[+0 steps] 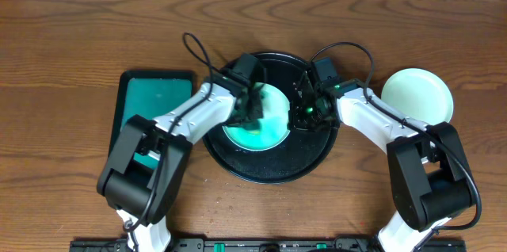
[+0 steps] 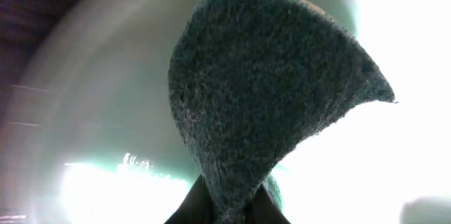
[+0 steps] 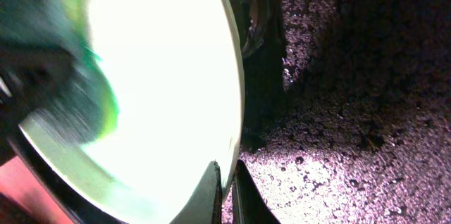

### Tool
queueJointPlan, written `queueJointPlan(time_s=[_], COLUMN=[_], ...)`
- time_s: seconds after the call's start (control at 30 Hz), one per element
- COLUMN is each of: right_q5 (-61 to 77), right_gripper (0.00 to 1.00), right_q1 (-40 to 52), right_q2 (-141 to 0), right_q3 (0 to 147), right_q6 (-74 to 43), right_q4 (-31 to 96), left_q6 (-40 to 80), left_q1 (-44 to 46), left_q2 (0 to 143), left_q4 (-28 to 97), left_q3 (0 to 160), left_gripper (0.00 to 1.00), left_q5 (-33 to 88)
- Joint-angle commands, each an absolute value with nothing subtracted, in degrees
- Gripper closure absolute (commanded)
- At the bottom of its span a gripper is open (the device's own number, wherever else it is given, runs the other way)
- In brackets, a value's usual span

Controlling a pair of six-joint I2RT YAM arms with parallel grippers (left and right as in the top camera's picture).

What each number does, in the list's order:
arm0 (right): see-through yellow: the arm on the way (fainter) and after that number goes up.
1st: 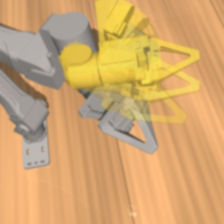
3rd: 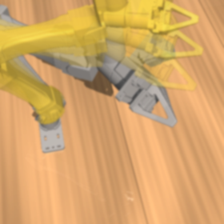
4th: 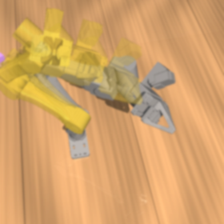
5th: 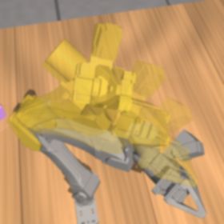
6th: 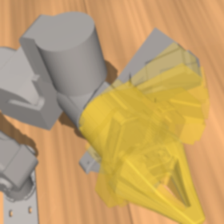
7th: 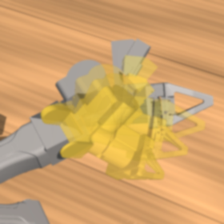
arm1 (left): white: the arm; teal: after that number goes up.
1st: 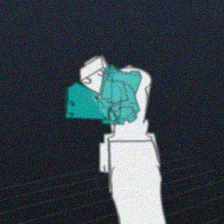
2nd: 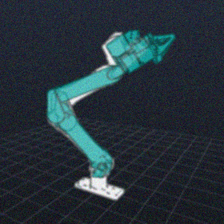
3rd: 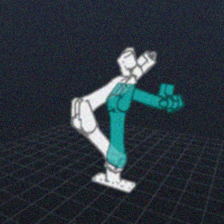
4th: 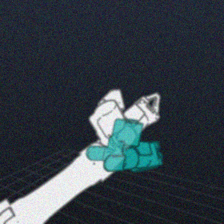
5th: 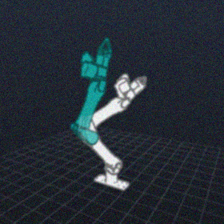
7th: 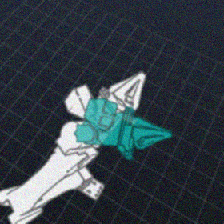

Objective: Clean dirty plates on tray and stack at the side
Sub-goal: 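Scrub the remaining green plate with the sponge in left gripper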

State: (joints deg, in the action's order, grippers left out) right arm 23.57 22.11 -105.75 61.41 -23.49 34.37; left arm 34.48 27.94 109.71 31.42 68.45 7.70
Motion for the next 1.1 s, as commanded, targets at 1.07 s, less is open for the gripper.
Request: queueJointPlan(time_s=[1.07], right_q5=[22.13], right_gripper=[0.99], right_q1=[22.39], right_q2=[-106.04], right_q3=[61.12], right_q6=[-22.24], right_q4=[36.1], left_q6=[24.71], left_q1=[34.74], left_q2=[113.06], left_q4=[32.73], left_q3=[67.72], left_gripper=[0.93], left_q5=[38.41])
